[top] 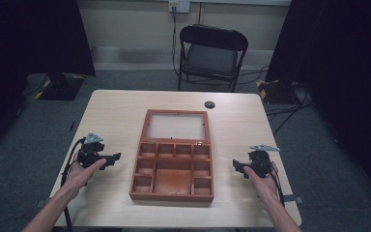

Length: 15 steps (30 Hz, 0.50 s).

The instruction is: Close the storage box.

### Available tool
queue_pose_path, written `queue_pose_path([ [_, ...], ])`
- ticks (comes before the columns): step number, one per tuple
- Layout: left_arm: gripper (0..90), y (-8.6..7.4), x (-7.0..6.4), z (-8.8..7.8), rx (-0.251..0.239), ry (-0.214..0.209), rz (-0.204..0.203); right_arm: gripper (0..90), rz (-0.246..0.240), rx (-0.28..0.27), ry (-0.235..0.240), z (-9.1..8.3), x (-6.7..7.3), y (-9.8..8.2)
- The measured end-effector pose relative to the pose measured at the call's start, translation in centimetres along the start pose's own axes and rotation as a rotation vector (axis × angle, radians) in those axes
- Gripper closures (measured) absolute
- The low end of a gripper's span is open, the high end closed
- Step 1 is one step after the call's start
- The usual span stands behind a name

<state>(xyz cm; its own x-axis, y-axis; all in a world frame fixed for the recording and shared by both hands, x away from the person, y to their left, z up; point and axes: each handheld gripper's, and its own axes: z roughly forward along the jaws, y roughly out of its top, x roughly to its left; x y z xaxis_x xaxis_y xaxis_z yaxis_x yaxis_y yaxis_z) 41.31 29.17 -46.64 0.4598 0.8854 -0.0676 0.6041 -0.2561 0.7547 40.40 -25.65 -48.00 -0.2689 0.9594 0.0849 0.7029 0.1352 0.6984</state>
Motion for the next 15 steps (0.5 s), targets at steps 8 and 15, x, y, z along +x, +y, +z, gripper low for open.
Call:
queue_pose_path([
  [8,20.4,1.7,-1.0,-0.4,-0.051,-0.003,0.006,15.0,-0.031,-0.075,0.048,-0.3,0.6,2.9],
  [15,22.4,4.2,-1.3,-0.3,-0.043,-0.042,0.000,14.9,-0.075,-0.085,0.094,0.1,2.5,4.8],
])
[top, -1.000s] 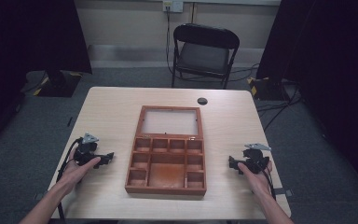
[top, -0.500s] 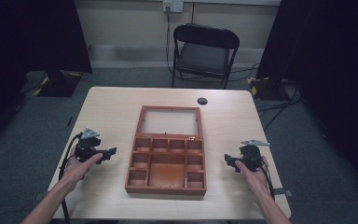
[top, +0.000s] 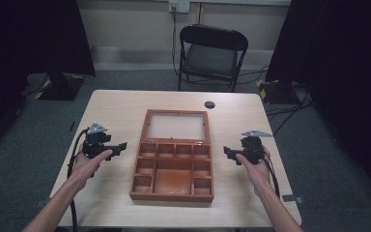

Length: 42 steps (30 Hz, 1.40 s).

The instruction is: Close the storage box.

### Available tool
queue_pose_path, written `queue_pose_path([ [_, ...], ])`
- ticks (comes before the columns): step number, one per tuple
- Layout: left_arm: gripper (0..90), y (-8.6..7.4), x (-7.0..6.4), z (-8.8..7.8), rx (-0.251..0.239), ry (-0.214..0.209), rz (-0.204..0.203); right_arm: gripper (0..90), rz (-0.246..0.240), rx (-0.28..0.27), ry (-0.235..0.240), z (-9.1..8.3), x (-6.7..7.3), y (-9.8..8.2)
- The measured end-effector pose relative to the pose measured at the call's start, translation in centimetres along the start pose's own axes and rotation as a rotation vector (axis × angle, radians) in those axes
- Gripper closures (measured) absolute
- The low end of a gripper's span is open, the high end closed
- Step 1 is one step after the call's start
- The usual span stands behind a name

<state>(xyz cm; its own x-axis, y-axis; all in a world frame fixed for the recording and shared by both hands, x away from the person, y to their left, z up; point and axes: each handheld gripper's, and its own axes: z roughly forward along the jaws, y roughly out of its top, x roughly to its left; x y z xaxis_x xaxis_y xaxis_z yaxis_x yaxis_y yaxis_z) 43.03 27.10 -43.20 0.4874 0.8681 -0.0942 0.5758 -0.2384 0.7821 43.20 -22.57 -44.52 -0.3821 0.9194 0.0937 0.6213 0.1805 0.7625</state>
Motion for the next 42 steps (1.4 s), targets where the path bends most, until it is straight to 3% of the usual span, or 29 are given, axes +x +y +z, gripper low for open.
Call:
queue_pose_path([
  [1,22.4,0.7,-0.2,0.4,-0.017,-0.006,-0.009,14.9,-0.027,-0.009,0.021,0.3,0.9,0.7],
  [3,22.3,1.3,-0.4,0.9,-0.016,-0.010,-0.004,14.8,-0.026,-0.029,0.040,0.6,1.6,1.4],
  [8,20.8,2.5,-1.1,2.0,-0.020,-0.023,0.010,14.8,-0.031,-0.043,0.066,1.6,2.4,3.0],
  [10,19.3,3.0,-1.3,2.6,-0.029,-0.030,0.049,14.8,-0.038,-0.048,0.077,2.3,2.7,3.7],
  [13,17.8,3.9,-1.5,3.5,-0.024,-0.060,0.028,14.8,-0.049,-0.028,0.084,3.4,3.4,4.6],
  [17,17.6,4.6,-1.7,5.5,-0.011,-0.069,0.010,14.8,-0.060,-0.008,0.086,5.3,4.3,5.6],
  [19,17.6,4.6,-1.6,6.0,0.003,-0.069,0.003,14.8,-0.062,-0.002,0.089,5.8,4.4,5.7],
  [21,17.5,4.3,-1.1,7.1,0.034,-0.088,-0.035,15.0,-0.048,0.013,0.086,7.2,4.5,5.5],
  [24,17.6,4.1,-0.8,7.6,0.048,-0.091,-0.046,14.8,-0.062,0.032,0.077,8.3,4.4,5.2],
  [27,17.6,3.7,-0.3,8.5,0.067,-0.089,-0.080,14.8,-0.031,0.033,0.077,9.2,3.9,5.1],
  [35,17.7,3.4,-0.3,9.4,0.102,-0.095,-0.102,13.9,0.058,0.042,0.097,10.6,3.4,4.9],
  [38,17.8,3.5,-0.6,9.6,0.108,-0.106,-0.110,12.2,0.078,0.049,0.101,10.8,3.4,4.9],
  [39,17.8,3.5,-0.9,9.8,0.129,-0.132,-0.142,9.6,0.092,0.053,0.095,11.0,3.4,4.9],
  [42,17.8,3.6,-1.2,10.0,0.137,-0.152,-0.149,8.9,0.107,0.053,0.089,11.2,3.7,4.9],
])
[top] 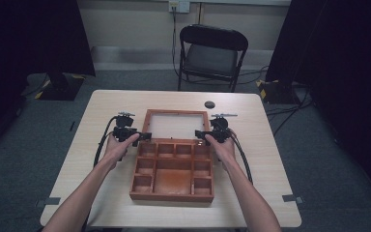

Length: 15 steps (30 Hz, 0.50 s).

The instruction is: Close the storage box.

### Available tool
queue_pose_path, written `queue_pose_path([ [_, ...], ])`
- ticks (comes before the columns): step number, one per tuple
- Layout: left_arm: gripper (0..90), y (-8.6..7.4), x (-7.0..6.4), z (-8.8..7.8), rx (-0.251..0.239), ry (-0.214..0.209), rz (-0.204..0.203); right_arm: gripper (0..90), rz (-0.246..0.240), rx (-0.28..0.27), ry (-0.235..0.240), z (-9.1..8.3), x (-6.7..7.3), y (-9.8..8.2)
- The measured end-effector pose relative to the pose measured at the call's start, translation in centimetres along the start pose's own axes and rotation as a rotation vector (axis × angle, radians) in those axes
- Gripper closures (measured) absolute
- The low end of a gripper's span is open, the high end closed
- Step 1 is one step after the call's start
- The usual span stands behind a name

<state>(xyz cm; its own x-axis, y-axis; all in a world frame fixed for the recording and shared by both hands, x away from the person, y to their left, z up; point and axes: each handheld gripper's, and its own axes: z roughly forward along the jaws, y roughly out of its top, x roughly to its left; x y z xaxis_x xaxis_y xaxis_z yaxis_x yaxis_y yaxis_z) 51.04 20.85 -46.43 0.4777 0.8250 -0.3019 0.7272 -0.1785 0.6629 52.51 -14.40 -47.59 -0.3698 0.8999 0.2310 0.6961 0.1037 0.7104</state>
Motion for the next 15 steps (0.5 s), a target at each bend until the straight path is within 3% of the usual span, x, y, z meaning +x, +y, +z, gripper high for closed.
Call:
queue_pose_path([
  [3,15.5,0.3,-0.1,0.2,0.013,0.012,0.004,8.9,0.009,-0.002,0.011,0.3,0.4,0.0],
  [5,15.4,0.3,-0.3,0.5,0.011,0.003,0.004,8.9,0.025,0.004,0.046,0.6,0.7,-0.1],
  [11,12.9,0.6,-0.7,1.1,0.015,0.008,0.021,8.8,0.035,0.027,0.059,0.7,0.7,0.1],
  [13,8.5,0.6,-0.7,1.2,0.016,0.015,0.020,8.8,0.036,0.030,0.061,0.7,0.6,0.2],
  [15,7.0,0.5,-0.5,1.5,0.015,0.004,-0.007,8.8,0.047,0.036,0.067,0.8,0.5,0.2],
])
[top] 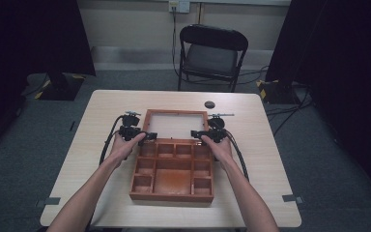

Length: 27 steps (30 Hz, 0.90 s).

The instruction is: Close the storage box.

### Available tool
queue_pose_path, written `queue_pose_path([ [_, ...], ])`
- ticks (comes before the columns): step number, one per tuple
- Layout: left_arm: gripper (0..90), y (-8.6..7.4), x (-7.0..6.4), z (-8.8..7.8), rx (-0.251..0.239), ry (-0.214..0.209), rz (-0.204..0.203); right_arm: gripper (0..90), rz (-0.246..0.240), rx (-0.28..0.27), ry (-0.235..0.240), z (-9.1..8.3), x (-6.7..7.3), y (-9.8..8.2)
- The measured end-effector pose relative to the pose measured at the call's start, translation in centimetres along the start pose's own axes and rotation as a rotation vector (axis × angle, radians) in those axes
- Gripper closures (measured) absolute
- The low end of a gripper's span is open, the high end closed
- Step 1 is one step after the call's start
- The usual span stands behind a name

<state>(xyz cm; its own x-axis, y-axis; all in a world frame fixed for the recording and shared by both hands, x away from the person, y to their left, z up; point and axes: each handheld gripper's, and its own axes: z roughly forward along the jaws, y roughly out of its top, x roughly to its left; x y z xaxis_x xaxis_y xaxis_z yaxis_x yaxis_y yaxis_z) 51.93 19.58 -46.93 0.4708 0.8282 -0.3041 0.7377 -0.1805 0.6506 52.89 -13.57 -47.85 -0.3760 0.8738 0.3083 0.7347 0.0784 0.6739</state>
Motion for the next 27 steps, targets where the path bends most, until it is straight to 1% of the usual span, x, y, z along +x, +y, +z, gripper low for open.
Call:
queue_pose_path([
  [1,5.6,-0.03,0.23,0.11,0.004,-0.008,-0.015,8.9,0.017,0.008,0.010,0.04,-0.10,0.04],
  [2,3.2,-0.13,0.40,0.23,0.003,-0.018,-0.036,9.1,0.038,0.024,0.047,0.20,-0.39,0.07],
  [3,2.8,-0.13,0.40,0.23,0.003,-0.018,-0.036,9.1,0.038,0.024,0.047,0.20,-0.39,0.07],
  [4,2.8,-0.16,0.51,0.28,0.002,-0.025,-0.036,9.1,0.053,0.030,0.053,0.24,-0.45,0.08],
  [5,2.6,-0.17,0.64,0.37,0.002,-0.034,-0.049,9.3,0.053,0.041,0.077,0.31,-0.53,0.12],
  [7,2.6,-0.16,0.67,0.40,0.003,-0.040,-0.054,9.7,0.055,0.045,0.079,0.34,-0.56,0.16],
  [8,2.7,-0.10,0.73,0.37,0.016,-0.043,-0.050,9.8,0.056,0.049,0.082,0.34,-0.58,0.20],
  [9,3.0,-0.04,0.74,0.45,0.013,-0.053,-0.050,9.9,0.050,0.047,0.084,0.37,-0.62,0.23],
  [11,6.4,-0.02,0.67,0.52,0.012,-0.078,-0.050,9.9,0.047,0.043,0.082,0.34,-0.56,0.19],
  [13,7.2,-0.05,0.39,0.65,0.003,-0.073,-0.047,9.9,0.043,0.033,0.075,0.29,-0.48,0.09],
  [14,6.8,-0.05,0.38,0.69,0.006,-0.074,-0.053,10.0,0.036,0.027,0.070,0.25,-0.44,0.05],
  [15,6.8,-0.06,0.37,0.74,0.007,-0.080,-0.063,10.1,0.040,0.025,0.070,0.23,-0.47,0.00],
  [18,7.4,-0.06,0.39,0.74,0.008,-0.085,-0.064,10.2,0.034,0.013,0.065,0.17,-0.40,-0.10],
  [19,7.6,-0.05,0.38,0.78,0.008,-0.087,-0.070,10.2,0.028,0.008,0.063,0.15,-0.38,-0.11],
  [20,8.0,0.03,0.46,0.79,0.013,-0.098,-0.069,10.1,0.016,0.000,0.057,0.10,-0.29,-0.06],
  [22,8.6,0.05,0.48,0.78,0.011,-0.101,-0.066,10.1,0.010,-0.003,0.053,0.08,-0.21,0.00],
  [23,8.6,0.06,0.50,0.77,0.009,-0.106,-0.070,10.1,-0.001,-0.009,0.049,0.06,-0.19,0.05],
  [24,9.7,0.02,0.46,0.87,0.008,-0.116,-0.084,10.1,-0.014,-0.024,0.049,0.08,-0.18,0.08],
  [27,9.2,0.04,0.37,1.00,0.007,-0.126,-0.084,10.1,-0.021,-0.035,0.047,0.00,-0.12,0.04],
])
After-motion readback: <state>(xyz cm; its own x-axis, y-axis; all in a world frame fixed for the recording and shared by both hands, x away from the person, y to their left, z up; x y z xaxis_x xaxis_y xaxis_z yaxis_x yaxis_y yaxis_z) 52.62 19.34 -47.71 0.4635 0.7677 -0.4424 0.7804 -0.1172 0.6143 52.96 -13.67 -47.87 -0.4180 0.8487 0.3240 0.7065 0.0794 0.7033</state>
